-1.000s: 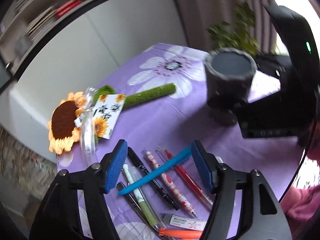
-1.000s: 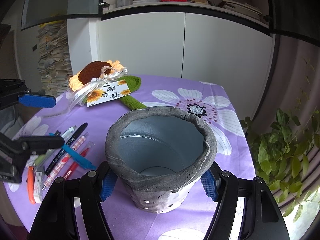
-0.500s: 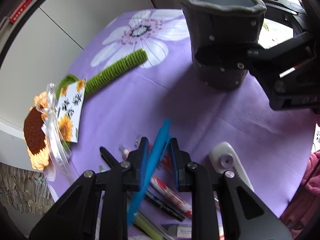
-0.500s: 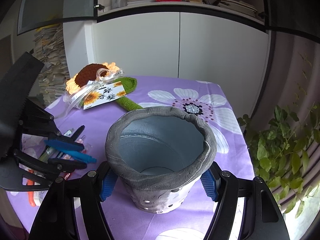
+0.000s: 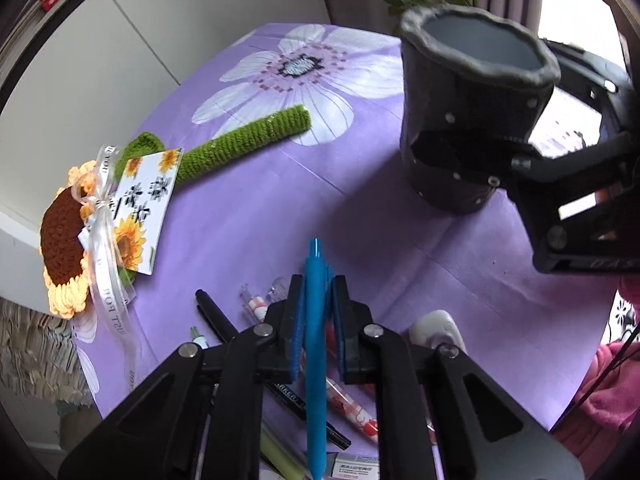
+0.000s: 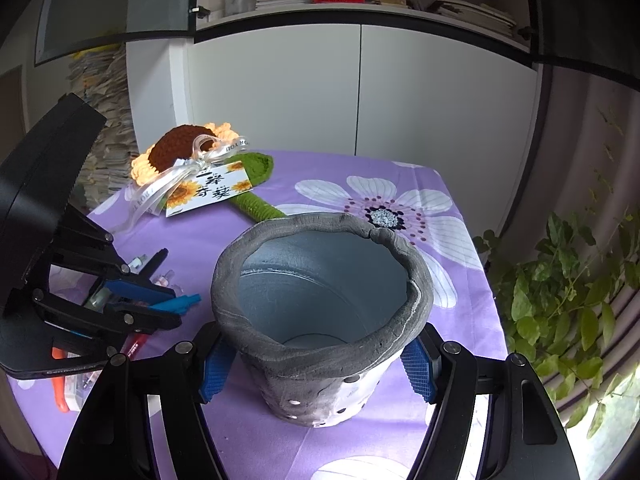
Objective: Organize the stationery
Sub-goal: 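Lower the blue pen into the grey cup and open the left gripper, then grasp the silver utility knife with the left gripper, then carry the utility knife into the grey cup and open the left gripper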
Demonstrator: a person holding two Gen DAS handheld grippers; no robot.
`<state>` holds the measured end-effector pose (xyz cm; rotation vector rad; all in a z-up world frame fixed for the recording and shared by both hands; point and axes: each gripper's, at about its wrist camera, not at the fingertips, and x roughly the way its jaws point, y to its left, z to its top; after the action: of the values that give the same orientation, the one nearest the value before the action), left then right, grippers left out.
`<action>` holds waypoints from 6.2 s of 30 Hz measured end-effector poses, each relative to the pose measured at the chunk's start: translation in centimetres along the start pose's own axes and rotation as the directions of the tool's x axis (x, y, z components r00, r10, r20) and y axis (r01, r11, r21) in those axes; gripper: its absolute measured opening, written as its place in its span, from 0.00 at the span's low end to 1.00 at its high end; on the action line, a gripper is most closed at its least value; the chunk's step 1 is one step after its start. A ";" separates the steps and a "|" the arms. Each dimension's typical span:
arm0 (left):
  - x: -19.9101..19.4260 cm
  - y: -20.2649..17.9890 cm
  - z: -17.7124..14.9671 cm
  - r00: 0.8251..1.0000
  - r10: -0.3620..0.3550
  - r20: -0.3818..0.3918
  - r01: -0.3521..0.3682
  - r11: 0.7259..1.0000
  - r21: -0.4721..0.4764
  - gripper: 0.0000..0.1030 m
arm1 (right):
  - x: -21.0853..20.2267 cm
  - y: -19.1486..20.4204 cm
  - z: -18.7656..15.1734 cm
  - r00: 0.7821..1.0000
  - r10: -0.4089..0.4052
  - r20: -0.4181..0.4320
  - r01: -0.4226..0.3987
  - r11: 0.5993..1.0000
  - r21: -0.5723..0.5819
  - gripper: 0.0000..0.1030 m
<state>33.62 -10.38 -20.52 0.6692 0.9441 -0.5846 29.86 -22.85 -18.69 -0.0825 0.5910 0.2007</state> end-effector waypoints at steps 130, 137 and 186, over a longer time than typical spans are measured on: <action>-10.7 7.9 -6.2 0.953 0.159 0.259 0.062 0.733 -0.677 0.09 | 0.5 2.3 0.0 0.999 0.031 -0.035 -0.035 0.994 -0.107 0.70; -14.8 6.4 -1.5 0.884 0.168 0.436 0.130 0.809 -0.574 0.09 | 0.5 2.2 0.0 0.999 0.029 -0.033 -0.033 0.994 -0.109 0.70; -5.9 11.1 -5.6 0.977 0.121 0.174 0.050 0.667 -0.743 0.51 | 0.5 2.0 0.0 0.999 0.024 -0.032 -0.028 0.993 -0.112 0.70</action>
<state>35.76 2.02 -14.84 -0.1286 0.8688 -0.1754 29.84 -20.81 -19.03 -0.1870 0.6110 0.2585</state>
